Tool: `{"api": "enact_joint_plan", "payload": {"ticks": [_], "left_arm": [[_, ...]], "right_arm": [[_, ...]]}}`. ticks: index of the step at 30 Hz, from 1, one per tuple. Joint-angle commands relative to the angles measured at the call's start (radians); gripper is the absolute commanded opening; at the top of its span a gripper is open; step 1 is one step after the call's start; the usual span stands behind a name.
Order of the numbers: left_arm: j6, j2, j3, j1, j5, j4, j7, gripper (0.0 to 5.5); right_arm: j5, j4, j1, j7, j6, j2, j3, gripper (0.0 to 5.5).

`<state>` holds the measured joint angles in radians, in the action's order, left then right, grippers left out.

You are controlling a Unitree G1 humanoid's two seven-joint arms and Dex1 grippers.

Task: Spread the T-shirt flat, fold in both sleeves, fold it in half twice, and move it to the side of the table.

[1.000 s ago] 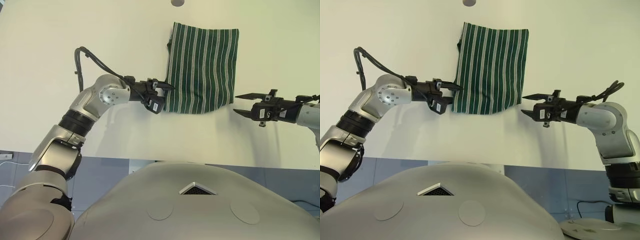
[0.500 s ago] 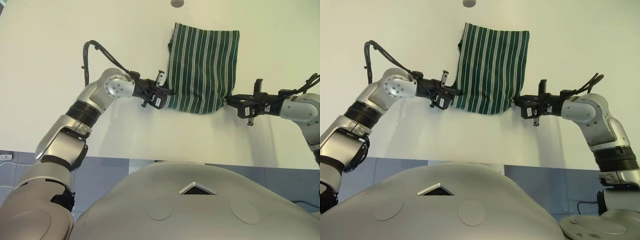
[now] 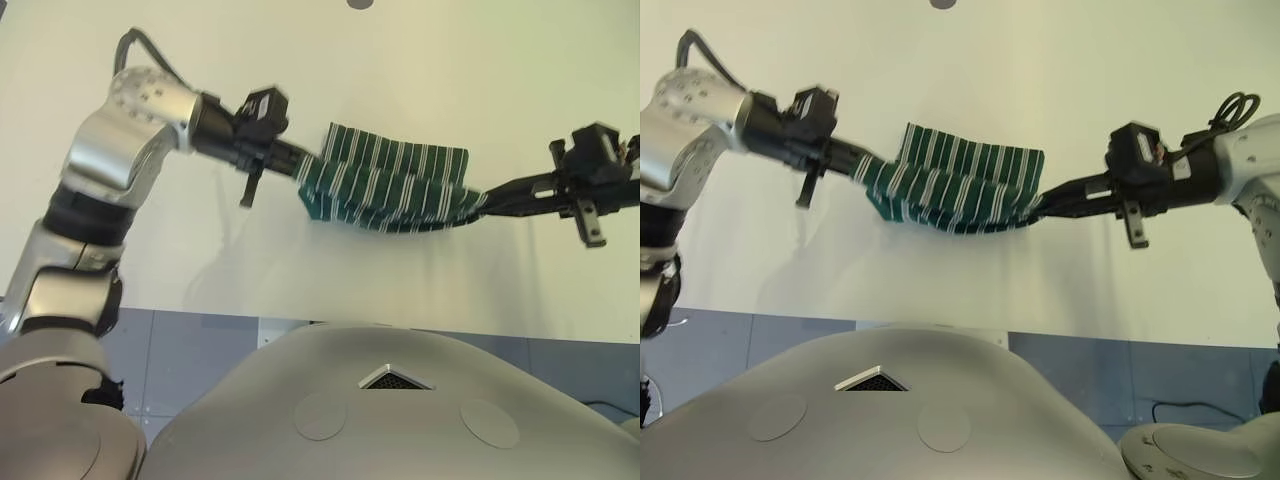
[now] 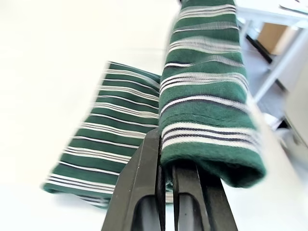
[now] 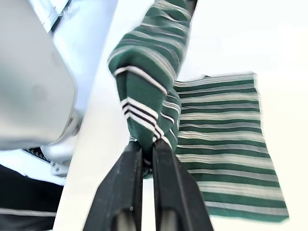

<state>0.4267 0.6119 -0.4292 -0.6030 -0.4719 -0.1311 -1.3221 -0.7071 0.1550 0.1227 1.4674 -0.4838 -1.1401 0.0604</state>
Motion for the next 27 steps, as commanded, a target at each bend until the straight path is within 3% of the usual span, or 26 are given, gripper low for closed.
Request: {"api": "enact_joint_plan", "payload": {"ticks": [1, 5, 8, 11, 14, 16, 20, 25, 27], "left_arm": [[-0.071, -0.163, -0.026, -0.095, 0.118, -0.316, 0.035, 0.00], [-0.115, -0.256, -0.010, -0.118, 0.200, -0.535, 0.068, 0.00], [-0.077, -0.298, 0.074, -0.159, 0.195, -0.612, 0.138, 0.82], [-0.019, -0.307, 0.206, -0.205, 0.164, -0.695, 0.244, 1.31], [-0.037, -0.297, 0.282, -0.188, 0.187, -0.712, 0.361, 1.85], [-0.067, -0.276, 0.276, -0.102, 0.189, -0.538, 0.332, 2.10], [-0.175, -0.202, 0.151, 0.134, 0.235, -0.091, 0.227, 2.85], [-0.281, -0.229, 0.018, 0.213, 0.406, -0.019, 0.316, 3.69], [-0.312, -0.212, -0.037, 0.250, 0.461, 0.023, 0.314, 4.10]], "right_arm": [[0.041, -0.214, 0.116, -0.021, -0.113, 0.119, 0.068, 0.09], [0.082, -0.312, 0.182, -0.104, -0.174, 0.228, 0.074, 0.97], [0.144, -0.401, 0.196, -0.254, -0.108, 0.307, 0.009, 1.71], [0.233, -0.473, 0.234, -0.446, 0.040, 0.387, -0.067, 2.25], [0.215, -0.337, 0.175, -0.495, 0.090, 0.445, -0.111, 2.84], [0.160, -0.198, 0.108, -0.481, 0.062, 0.464, -0.128, 2.89], [0.085, -0.014, -0.019, -0.430, -0.018, 0.448, -0.108, 2.89], [0.324, -0.178, -0.051, -0.452, 0.108, 0.448, 0.028, 2.89], [0.360, -0.248, 0.001, -0.460, 0.136, 0.476, 0.041, 2.53]]}}
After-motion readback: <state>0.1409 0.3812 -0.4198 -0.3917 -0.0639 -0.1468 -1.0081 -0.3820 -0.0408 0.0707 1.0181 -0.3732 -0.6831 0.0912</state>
